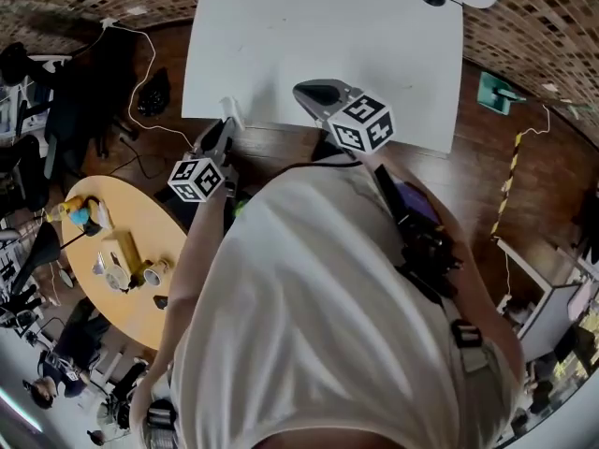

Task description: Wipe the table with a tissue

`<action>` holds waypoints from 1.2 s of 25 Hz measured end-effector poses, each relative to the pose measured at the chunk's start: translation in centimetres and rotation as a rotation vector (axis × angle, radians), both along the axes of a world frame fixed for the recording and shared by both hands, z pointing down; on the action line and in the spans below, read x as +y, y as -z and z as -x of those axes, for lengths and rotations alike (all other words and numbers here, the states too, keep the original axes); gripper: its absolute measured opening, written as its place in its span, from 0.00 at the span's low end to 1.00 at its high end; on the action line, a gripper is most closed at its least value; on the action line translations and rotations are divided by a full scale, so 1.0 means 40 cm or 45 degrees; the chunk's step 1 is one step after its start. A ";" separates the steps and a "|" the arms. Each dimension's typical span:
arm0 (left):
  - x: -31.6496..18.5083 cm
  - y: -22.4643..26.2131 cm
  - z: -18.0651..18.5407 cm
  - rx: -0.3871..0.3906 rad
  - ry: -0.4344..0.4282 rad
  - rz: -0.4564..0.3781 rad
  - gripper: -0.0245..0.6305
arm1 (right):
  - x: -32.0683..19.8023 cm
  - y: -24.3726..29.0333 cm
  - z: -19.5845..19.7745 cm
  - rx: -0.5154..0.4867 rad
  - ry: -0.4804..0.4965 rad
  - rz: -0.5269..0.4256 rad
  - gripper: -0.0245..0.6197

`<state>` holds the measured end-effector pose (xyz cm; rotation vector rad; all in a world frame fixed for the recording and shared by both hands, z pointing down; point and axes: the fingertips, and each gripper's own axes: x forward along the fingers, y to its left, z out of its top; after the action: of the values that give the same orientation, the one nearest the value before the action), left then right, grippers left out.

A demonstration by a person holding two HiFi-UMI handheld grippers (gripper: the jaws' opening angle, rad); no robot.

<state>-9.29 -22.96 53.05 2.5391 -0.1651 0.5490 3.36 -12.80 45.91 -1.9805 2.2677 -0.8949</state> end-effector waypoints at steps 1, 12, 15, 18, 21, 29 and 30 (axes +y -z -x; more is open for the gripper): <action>0.000 -0.007 -0.022 -0.023 -0.014 -0.009 0.10 | -0.001 -0.003 -0.024 -0.004 -0.006 -0.004 0.05; -0.063 -0.070 -0.130 -0.324 -0.039 -0.192 0.10 | 0.015 -0.036 -0.206 -0.101 -0.040 -0.028 0.05; -0.077 -0.087 -0.144 -0.409 -0.133 -0.282 0.11 | 0.012 -0.036 -0.232 -0.119 -0.066 -0.041 0.05; -0.109 -0.097 -0.166 -0.475 -0.210 -0.386 0.11 | 0.011 -0.039 -0.247 -0.137 -0.089 -0.033 0.05; -0.141 -0.111 -0.191 -0.505 -0.298 -0.421 0.11 | 0.007 -0.042 -0.249 -0.141 -0.123 -0.008 0.05; -0.236 -0.172 -0.262 -0.520 -0.466 -0.433 0.11 | -0.034 -0.033 -0.256 -0.119 -0.287 0.055 0.05; -0.241 -0.183 -0.273 -0.524 -0.519 -0.449 0.11 | -0.040 -0.036 -0.254 -0.114 -0.297 0.072 0.05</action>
<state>1.61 -32.59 60.38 2.7779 0.1275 1.3033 13.51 -14.40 47.35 -2.1241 1.9354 -1.0091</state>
